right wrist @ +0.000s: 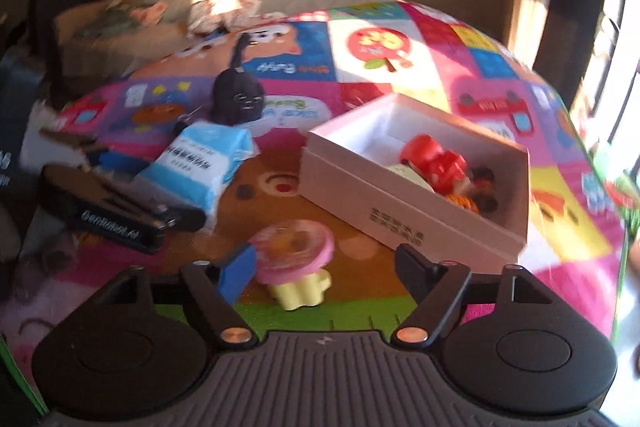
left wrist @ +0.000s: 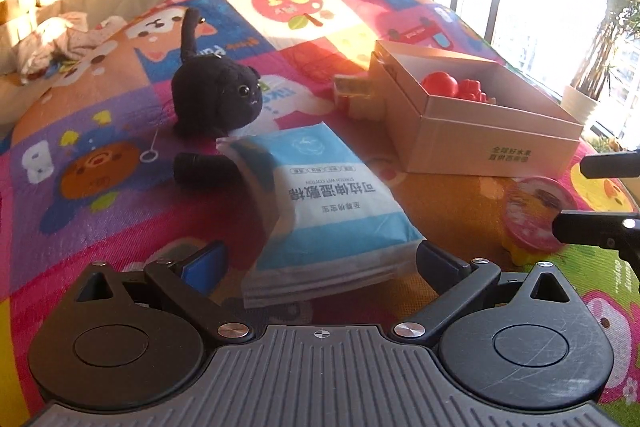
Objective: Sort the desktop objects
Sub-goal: 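Grasp the pink-lidded container with the right tool while the left grasps the blue wipes pack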
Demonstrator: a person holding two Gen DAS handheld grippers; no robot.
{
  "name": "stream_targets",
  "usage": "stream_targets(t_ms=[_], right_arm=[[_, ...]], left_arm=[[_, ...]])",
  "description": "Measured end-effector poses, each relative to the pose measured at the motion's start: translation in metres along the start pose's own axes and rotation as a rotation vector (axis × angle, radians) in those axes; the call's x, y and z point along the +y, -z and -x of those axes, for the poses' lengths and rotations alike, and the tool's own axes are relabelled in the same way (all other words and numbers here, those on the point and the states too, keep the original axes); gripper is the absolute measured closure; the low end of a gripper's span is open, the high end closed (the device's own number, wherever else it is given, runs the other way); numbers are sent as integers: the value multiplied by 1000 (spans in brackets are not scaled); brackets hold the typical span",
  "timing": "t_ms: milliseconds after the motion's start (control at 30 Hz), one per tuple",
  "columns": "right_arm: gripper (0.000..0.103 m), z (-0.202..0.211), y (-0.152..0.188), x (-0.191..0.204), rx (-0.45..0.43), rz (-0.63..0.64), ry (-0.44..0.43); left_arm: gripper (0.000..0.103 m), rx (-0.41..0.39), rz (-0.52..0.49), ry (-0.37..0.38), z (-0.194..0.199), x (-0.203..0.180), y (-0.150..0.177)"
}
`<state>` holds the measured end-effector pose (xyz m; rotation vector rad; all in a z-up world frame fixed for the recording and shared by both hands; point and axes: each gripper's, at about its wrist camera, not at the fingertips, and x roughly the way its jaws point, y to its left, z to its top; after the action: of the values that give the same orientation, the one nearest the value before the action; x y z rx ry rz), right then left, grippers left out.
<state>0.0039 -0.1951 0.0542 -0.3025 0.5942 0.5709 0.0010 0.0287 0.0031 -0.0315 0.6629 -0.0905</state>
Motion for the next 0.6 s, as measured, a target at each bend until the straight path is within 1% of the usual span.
stream_targets(t_ms=[67,167,200,233,267,300,333,400,600], right_arm=[[22,-5,2,-6,11,-61,-17],[22,-16,6,-7,27,-131,-87],[25,-19,7,-5,30,-140,-100],[36,-23,8,-3,30,-143,-101],[44,-27,9,-1,37,-142,-99],[47,-31,9,0,51,-141,-102],[47,-32,10,-1,53,-149,-100],[47,-31,13,-3,44,-151,-74],[47,-12,32,-19,13,-152,45]], left_arm=[[0,4,-6,-3,-1,-1,0],[0,6,-11,-5,-1,-2,0],[0,8,-10,-4,-1,-2,0],[0,9,-7,-3,-1,-1,0],[0,10,-3,-2,-1,-1,0],[0,11,1,-1,-2,0,0],[0,11,5,-1,-2,1,0],[0,11,12,0,-2,2,0],[0,25,31,-16,-5,2,-2]])
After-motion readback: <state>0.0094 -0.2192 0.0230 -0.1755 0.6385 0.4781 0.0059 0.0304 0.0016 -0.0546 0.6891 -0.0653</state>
